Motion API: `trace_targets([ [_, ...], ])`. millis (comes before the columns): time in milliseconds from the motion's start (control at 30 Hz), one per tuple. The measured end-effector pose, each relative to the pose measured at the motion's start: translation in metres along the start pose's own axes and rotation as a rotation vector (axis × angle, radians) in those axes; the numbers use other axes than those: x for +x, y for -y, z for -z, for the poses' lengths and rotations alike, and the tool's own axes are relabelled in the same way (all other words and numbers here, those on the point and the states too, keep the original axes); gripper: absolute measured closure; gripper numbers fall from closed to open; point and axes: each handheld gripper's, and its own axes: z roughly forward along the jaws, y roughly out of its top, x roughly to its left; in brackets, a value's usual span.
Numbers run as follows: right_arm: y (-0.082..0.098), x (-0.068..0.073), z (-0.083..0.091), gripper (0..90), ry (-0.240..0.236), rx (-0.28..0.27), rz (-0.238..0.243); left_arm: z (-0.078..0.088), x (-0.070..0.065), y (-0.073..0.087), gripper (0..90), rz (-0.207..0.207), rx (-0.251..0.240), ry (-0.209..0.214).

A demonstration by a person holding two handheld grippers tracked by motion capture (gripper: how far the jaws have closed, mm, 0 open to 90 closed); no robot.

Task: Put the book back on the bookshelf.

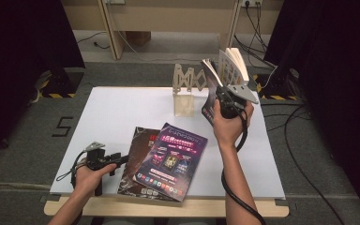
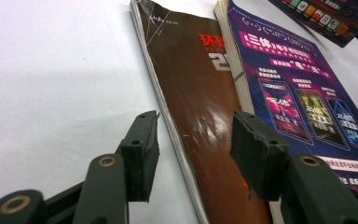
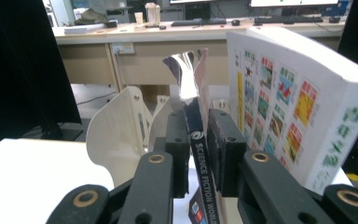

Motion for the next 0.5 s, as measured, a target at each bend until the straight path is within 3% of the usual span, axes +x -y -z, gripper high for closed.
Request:
trace_targets([
  [267, -0.002, -0.005, 0.003, 75.6, -0.002, 0.062, -0.007, 0.000, 0.000, 0.000, 50.6, 0.001, -0.001, 0.003],
  [500, -0.009, -0.010, -0.011, 71.6, -0.015, 0.134, 0.011, 0.001, 0.000, 0.000, 50.6, 0.001, 0.004, 0.003],
])
